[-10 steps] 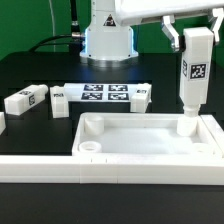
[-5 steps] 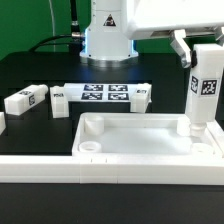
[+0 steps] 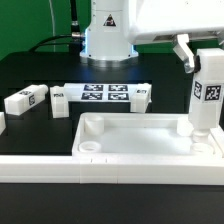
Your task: Assemble desk
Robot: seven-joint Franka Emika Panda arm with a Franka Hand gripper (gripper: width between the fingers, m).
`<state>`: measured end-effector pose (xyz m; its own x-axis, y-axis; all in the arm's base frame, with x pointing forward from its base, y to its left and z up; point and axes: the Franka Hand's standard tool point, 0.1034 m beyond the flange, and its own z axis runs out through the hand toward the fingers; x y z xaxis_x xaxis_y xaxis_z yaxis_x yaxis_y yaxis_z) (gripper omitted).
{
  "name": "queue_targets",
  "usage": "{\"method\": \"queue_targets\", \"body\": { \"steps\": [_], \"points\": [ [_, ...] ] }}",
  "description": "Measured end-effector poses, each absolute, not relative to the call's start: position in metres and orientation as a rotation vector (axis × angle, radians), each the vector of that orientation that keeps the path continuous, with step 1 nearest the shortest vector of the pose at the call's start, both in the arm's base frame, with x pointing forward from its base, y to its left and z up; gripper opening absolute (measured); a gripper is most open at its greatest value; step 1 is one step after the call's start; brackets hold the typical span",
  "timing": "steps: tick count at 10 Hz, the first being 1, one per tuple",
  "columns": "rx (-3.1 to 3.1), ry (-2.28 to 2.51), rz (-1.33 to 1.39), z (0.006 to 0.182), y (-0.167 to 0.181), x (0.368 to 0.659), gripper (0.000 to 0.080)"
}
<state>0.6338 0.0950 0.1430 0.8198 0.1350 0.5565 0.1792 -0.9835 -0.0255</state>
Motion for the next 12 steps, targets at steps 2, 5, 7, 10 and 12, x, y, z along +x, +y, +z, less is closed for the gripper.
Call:
{"method": "queue_targets", "body": {
  "steps": [2, 5, 7, 10, 12],
  "points": [
    [-2.926, -0.252, -0.872, 0.137, 0.096, 0.632, 0.0291],
    [-2.928, -0.254, -0.863, 0.129, 0.097, 0.63, 0.0291],
    [-2.931, -0.253, -0.852, 0.125, 0.096, 0.629, 0.0291],
    [-2.933, -0.256, -0.842, 0.115, 0.099, 0.626, 0.0291],
    [-2.923, -0.257, -0.894, 0.114, 0.101, 0.628, 0.0291]
  ]
}}
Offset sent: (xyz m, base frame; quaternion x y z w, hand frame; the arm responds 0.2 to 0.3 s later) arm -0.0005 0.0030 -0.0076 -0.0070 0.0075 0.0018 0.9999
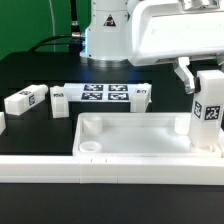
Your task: Assemble desk
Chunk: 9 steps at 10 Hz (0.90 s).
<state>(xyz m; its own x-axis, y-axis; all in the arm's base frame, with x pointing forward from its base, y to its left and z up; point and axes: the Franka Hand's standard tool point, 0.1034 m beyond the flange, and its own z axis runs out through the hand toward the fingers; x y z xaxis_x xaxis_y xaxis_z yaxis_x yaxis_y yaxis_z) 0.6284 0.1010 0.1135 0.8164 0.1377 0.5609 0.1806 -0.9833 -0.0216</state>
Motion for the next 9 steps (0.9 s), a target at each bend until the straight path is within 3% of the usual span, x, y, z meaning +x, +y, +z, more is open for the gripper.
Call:
{"method": "queue_targets", "body": {
  "steps": [5, 7, 8, 9],
  "points": [
    [-2.914, -0.256, -0.947, 0.1134, 0.1023, 0.6291, 0.0291],
    [-2.914, -0.256, -0.946, 0.1131, 0.1022, 0.6289, 0.0574],
    [-2.914, -0.256, -0.944, 0.1135, 0.1019, 0.6291, 0.0574],
    [-2.916, -0.257, -0.942, 0.116, 0.0998, 0.6301, 0.0634]
  ]
}}
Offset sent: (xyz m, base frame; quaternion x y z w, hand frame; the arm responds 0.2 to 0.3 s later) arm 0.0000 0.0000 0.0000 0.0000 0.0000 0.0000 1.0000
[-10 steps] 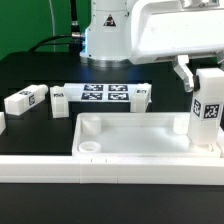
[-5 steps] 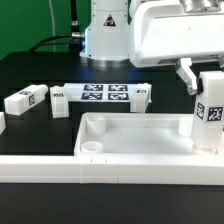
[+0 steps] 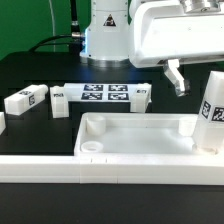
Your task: Assemble desk
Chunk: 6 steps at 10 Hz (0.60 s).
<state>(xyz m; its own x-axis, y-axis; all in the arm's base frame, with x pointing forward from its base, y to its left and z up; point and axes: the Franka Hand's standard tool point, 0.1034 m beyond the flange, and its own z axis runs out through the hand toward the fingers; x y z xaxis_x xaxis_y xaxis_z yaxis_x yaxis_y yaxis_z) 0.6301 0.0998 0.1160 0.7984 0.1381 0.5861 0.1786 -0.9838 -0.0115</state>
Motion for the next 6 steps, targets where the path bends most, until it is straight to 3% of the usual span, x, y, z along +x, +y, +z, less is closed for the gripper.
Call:
{"method": "queue_targets", "body": {
  "steps": [6],
  "points": [
    [-2.921, -0.263, -0.895, 0.147, 0.096, 0.636, 0.0648]
  ]
}}
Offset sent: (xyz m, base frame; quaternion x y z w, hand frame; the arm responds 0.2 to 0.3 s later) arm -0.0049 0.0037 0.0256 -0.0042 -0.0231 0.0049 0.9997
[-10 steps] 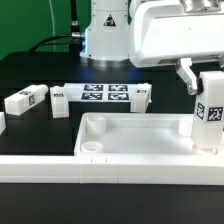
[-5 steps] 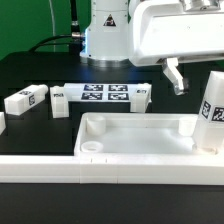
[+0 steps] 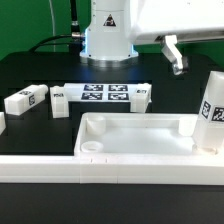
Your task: Assemble desk
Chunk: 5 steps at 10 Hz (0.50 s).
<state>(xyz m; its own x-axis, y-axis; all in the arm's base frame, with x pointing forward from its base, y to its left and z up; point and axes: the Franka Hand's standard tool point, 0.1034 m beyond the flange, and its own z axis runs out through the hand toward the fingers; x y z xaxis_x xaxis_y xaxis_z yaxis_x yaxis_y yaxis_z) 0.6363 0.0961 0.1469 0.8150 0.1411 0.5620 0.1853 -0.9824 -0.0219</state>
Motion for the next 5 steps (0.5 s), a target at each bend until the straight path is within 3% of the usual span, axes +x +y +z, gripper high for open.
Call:
{"method": "queue_targets", "body": {
  "steps": [3, 5],
  "points": [
    [-2.93, -0.27, -0.82, 0.14, 0.101, 0.632, 0.0648],
    [-2.951, -0.268, -0.565, 0.129, 0.111, 0.626, 0.0648]
  ]
}}
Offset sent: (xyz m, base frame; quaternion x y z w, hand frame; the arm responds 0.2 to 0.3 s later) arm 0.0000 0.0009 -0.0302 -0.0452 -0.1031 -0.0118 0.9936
